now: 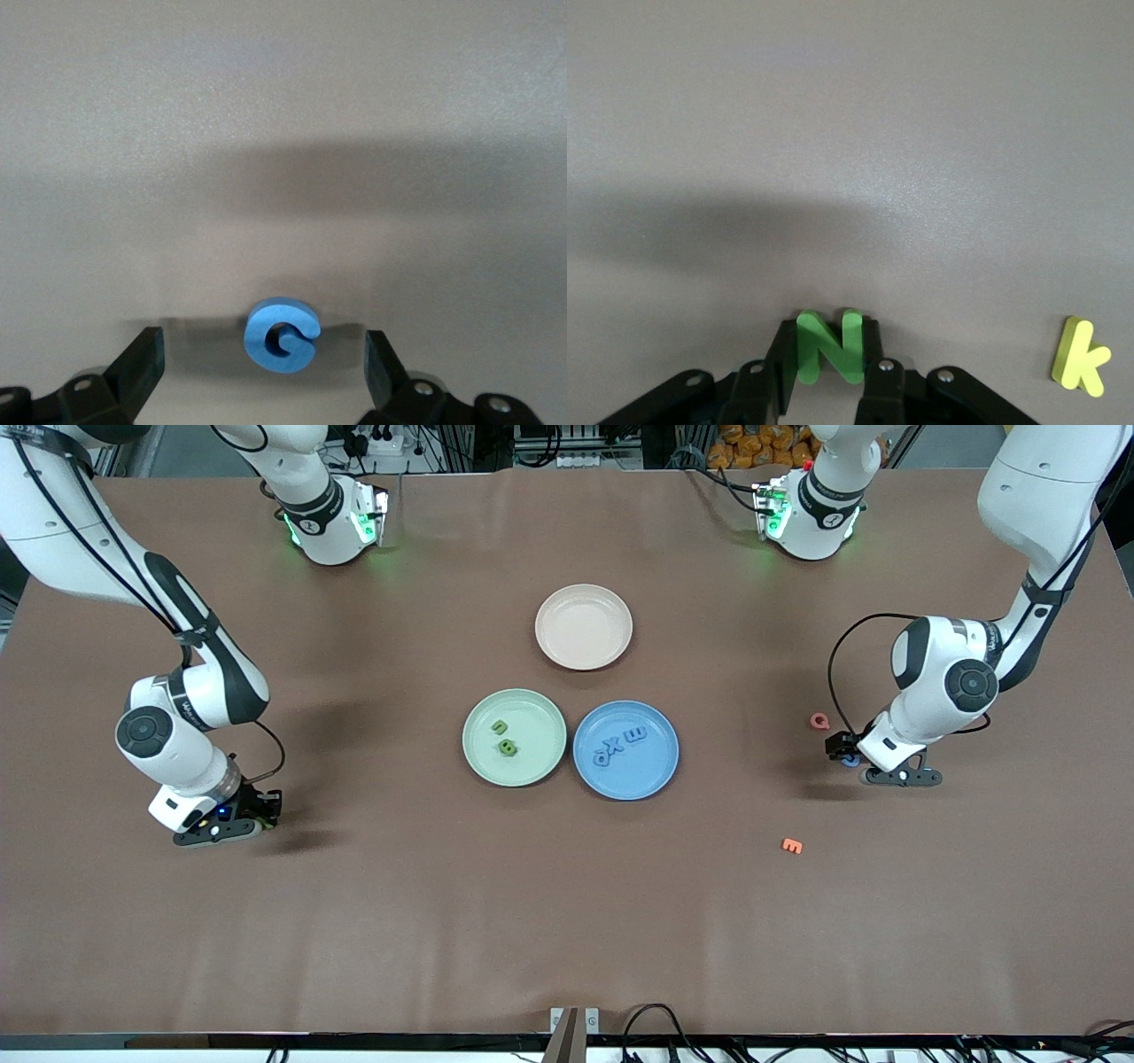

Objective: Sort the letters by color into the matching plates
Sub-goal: 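Lower the left gripper to the blue C while the right gripper reaches N, then close the left gripper on blue C while the right gripper grasps green N, then carry the blue C to the blue plate while the right gripper carries N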

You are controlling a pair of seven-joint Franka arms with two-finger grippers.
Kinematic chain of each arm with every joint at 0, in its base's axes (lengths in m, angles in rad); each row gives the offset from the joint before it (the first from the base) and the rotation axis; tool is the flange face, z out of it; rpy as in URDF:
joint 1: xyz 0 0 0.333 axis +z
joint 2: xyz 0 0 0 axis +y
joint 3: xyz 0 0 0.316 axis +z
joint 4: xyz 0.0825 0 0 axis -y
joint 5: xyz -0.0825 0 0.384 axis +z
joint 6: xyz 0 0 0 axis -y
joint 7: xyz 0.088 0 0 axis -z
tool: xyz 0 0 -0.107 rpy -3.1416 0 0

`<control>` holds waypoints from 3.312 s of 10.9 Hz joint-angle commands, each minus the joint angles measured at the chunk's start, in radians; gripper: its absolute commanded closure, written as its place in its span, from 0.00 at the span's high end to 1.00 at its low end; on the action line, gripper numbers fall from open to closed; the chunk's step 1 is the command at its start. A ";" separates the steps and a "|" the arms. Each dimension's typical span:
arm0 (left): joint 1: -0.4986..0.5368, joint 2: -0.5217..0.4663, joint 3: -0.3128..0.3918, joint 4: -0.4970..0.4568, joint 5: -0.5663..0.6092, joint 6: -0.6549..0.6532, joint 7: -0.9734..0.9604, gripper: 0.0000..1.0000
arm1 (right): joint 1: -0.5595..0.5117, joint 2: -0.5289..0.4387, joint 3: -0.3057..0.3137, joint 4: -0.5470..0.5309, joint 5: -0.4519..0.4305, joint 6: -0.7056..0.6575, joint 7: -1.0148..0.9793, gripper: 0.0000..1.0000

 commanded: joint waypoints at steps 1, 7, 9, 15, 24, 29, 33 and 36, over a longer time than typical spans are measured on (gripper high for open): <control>0.024 -0.003 0.002 0.001 0.022 0.012 0.038 1.00 | 0.048 -0.038 0.075 -0.004 -0.023 -0.048 0.200 0.20; 0.024 -0.003 0.000 0.000 0.017 0.012 0.030 0.90 | 0.044 -0.027 0.060 0.005 -0.020 -0.049 0.171 0.19; 0.024 -0.003 0.000 0.000 0.014 0.012 0.028 0.00 | 0.062 -0.028 0.065 0.005 -0.012 -0.051 0.203 0.19; 0.024 -0.005 0.000 0.001 0.013 0.012 0.028 0.00 | 0.145 -0.028 0.071 0.004 -0.010 -0.052 0.330 0.19; 0.001 -0.045 -0.124 0.131 0.010 -0.101 -0.197 0.00 | 0.257 -0.043 0.218 0.008 -0.009 -0.176 0.577 0.19; -0.065 -0.013 -0.257 0.337 0.008 -0.279 -0.495 0.00 | 0.366 -0.056 0.243 0.014 0.019 -0.201 0.679 0.19; -0.210 0.058 -0.257 0.437 0.008 -0.287 -0.673 0.00 | 0.464 -0.054 0.253 0.042 0.039 -0.253 0.739 0.19; -0.284 0.075 -0.254 0.449 0.019 -0.287 -0.748 0.00 | 0.513 -0.050 0.260 0.042 0.039 -0.253 0.774 0.19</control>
